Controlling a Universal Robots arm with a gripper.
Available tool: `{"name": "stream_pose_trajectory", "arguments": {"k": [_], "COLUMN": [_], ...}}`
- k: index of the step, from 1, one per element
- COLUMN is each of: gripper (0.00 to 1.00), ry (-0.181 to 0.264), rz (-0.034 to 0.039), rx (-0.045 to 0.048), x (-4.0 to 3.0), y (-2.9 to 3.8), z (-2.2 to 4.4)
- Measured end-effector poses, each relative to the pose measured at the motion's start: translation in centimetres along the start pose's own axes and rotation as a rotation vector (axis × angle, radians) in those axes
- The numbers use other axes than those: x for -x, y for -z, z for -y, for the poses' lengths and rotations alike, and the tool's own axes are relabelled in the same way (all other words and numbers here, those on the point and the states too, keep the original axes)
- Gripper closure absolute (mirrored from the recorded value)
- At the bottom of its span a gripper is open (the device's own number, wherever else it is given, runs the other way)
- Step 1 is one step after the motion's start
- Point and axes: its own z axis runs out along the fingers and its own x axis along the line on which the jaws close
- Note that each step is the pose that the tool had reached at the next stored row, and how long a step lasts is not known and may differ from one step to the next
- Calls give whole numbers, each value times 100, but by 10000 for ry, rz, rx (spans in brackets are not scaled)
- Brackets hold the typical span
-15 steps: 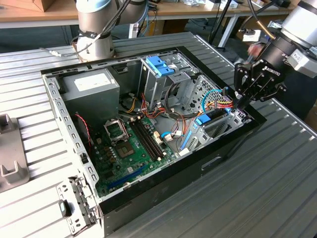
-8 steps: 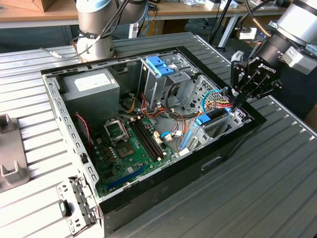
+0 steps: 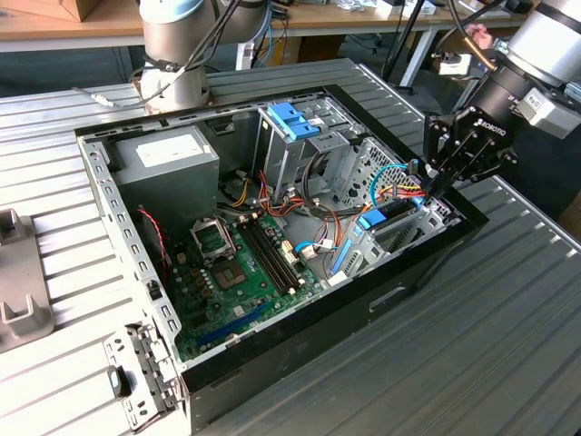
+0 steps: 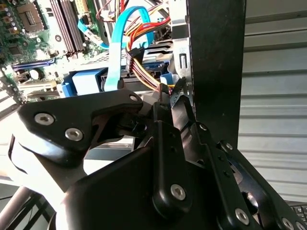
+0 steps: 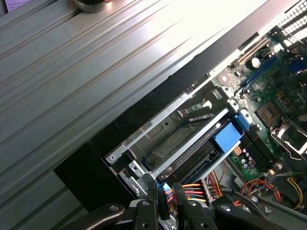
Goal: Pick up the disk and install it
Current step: 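Insert the first disk wire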
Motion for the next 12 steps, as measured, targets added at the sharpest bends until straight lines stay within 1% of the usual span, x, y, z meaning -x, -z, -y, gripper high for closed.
{"name": "stream_pose_trajectory", "arguments": {"k": [12], "gripper": [73], "ry": [3], "rz": [0], "rx": [0], "x": [-8], "y": [-2], "z": [4]}}
